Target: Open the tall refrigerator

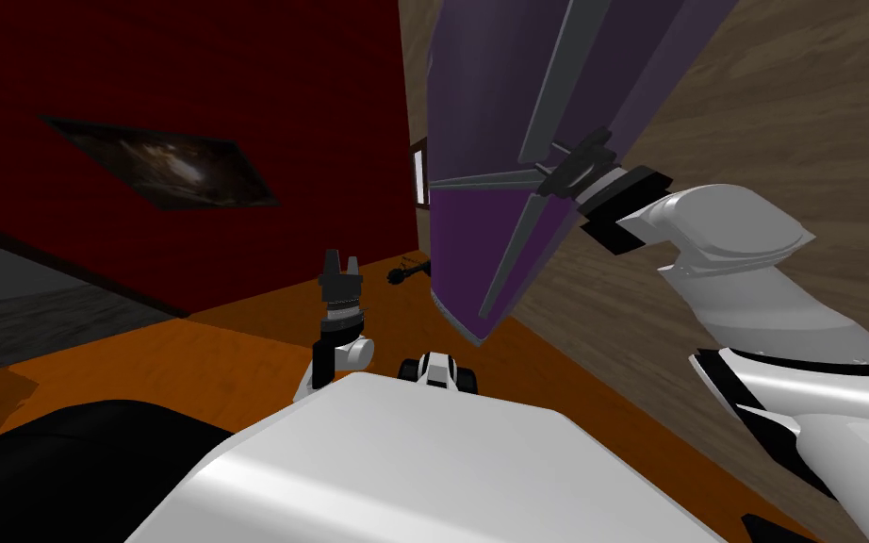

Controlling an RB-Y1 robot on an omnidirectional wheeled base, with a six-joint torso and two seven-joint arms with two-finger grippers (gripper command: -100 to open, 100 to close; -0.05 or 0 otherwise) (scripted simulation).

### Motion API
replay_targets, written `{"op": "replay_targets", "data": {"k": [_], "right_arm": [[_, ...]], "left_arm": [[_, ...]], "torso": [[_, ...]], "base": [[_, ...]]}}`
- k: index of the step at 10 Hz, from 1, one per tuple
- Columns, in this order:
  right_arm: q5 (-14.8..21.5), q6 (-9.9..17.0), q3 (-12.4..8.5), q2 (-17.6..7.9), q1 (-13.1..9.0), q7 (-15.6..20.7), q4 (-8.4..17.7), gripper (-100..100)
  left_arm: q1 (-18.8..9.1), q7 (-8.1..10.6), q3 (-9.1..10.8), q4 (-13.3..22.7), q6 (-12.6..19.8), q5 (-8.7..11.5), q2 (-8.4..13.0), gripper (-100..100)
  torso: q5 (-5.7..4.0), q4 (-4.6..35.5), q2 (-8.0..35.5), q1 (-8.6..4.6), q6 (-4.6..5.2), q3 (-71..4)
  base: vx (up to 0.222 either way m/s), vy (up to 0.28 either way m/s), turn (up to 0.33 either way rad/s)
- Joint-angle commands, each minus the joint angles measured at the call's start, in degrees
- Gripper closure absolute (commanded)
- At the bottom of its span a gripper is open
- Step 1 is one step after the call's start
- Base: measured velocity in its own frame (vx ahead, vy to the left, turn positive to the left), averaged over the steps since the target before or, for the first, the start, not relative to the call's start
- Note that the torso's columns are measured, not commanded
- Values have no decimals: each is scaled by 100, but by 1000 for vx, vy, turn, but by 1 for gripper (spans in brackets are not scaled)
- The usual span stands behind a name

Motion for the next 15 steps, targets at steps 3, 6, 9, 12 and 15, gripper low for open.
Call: {"op": "replay_targets", "data": {"k": [3, 6, 9, 12, 15], "right_arm": [[-120, -120, 32, 113, -247, 395, 619, 100], [-237, -232, 27, 198, -401, 756, 1096, 100], [-354, -345, 22, 282, -556, 1117, 1613, 100], [-636, -21, 165, 77, -518, 1352, 1312, 100], [-818, 360, 165, 77, -518, 1496, 1016, 100]], "left_arm": [[1, 0, 1, 0, 0, 0, 1, 0], [1, 0, 1, 0, 0, 0, 1, 0], [0, 0, 0, -1, 0, 0, 0, 0], [2, 0, 2, 0, 0, 0, 3, 0], [2, 0, 3, 0, 0, 0, 3, 0]], "torso": [[-1, 5, -23, -7, -2, -19], [-3, 4, 1, -16, 0, 0], [-13, 5, 21, -24, 12, 20], [-31, 16, 18, -101, 25, 17], [8, 37, 25, -10, -7, 15]], "base": [[-89, 244, -50], [-117, 244, -55], [-116, 312, -66], [-45, 152, 4], [16, 44, -7]]}}
